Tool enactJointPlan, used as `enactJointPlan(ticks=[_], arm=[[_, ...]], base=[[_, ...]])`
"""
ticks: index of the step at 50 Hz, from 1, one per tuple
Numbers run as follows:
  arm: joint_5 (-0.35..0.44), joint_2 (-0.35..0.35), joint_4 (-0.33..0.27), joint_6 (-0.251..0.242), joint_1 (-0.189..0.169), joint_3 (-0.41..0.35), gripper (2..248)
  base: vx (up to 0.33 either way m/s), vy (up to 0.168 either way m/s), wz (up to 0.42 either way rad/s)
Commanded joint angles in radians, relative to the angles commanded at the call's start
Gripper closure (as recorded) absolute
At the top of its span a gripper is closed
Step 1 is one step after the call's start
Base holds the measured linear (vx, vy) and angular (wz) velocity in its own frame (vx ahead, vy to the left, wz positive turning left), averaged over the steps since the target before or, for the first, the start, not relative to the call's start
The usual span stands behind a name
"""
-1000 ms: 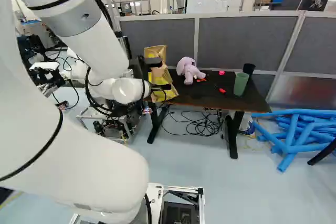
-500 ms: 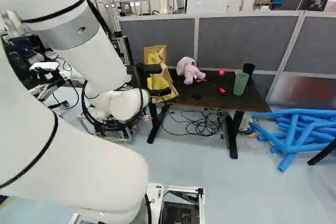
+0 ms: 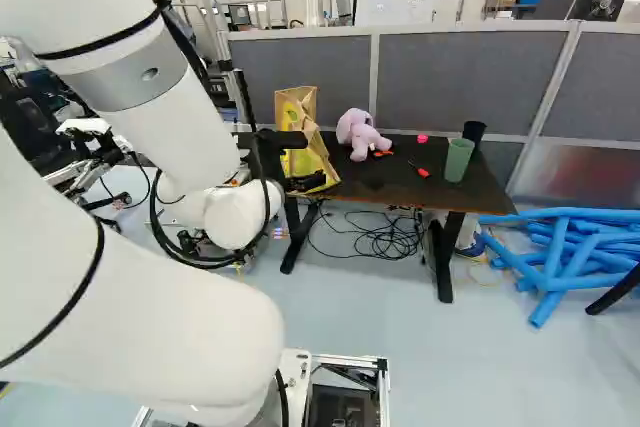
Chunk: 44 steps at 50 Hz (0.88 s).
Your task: Pick up the bag on the ground and place it on the table
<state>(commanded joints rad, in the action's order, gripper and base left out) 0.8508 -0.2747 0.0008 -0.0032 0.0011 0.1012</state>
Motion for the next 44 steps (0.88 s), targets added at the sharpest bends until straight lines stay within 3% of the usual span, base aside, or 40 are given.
enactJointPlan(ticks=[44], arm=[[0.022, -0.005, -0.001, 0.003, -0.001, -0.014, 3]], base=[[0.0, 0.0, 0.0]])
